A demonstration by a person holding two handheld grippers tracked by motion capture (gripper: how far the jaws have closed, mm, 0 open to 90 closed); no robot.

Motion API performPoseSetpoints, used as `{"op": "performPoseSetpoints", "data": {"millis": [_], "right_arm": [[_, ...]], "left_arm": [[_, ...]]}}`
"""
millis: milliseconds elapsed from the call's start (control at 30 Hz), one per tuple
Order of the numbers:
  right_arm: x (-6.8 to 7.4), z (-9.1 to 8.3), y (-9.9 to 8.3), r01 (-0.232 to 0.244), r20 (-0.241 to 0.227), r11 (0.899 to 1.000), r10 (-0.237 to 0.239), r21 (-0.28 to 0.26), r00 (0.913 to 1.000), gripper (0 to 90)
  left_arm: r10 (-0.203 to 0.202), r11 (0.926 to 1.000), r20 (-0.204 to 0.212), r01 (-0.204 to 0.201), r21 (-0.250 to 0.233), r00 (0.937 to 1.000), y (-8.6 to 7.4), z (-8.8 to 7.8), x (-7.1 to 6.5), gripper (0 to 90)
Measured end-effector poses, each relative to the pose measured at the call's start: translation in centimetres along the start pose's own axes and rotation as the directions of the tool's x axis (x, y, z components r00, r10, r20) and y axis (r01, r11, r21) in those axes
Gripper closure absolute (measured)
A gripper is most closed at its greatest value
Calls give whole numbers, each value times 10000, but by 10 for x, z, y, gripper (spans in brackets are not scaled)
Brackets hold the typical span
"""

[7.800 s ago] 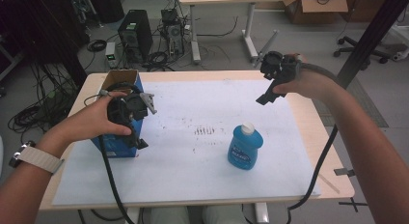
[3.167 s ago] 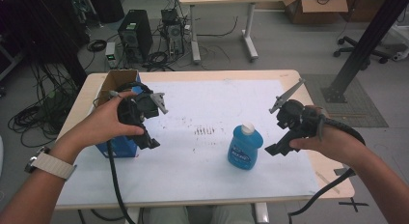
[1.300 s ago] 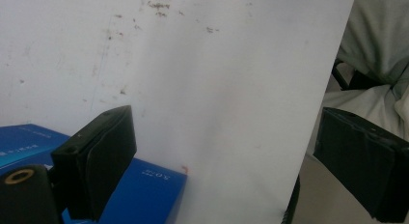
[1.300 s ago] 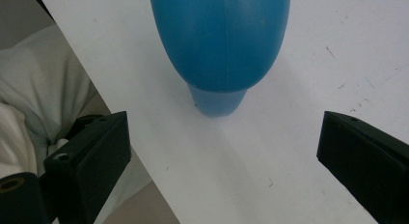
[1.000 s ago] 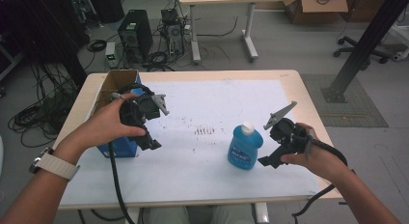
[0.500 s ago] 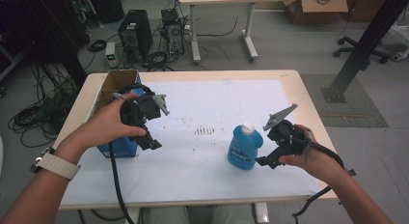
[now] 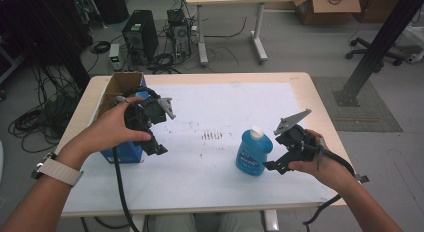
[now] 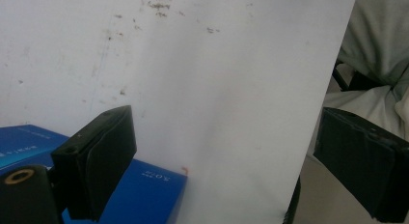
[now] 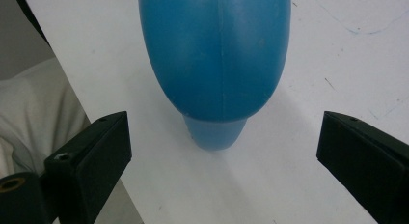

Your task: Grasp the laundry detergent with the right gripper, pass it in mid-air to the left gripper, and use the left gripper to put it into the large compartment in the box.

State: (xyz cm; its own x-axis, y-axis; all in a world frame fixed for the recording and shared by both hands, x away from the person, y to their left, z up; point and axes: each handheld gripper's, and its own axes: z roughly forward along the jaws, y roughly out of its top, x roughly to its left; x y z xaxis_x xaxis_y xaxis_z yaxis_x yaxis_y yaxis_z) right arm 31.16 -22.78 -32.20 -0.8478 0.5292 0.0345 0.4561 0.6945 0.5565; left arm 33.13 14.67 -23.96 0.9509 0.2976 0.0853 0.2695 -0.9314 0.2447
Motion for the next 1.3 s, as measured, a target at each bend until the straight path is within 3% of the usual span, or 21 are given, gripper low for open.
{"op": "performPoseSetpoints", "data": {"millis": [1300], "right_arm": [[2, 9, -3, 10, 7, 9926, -9, -1211, 10000, 49]], "left_arm": [[-49, 10000, 22, 49, -23, 10000, -2, 1, 0, 79]]}}
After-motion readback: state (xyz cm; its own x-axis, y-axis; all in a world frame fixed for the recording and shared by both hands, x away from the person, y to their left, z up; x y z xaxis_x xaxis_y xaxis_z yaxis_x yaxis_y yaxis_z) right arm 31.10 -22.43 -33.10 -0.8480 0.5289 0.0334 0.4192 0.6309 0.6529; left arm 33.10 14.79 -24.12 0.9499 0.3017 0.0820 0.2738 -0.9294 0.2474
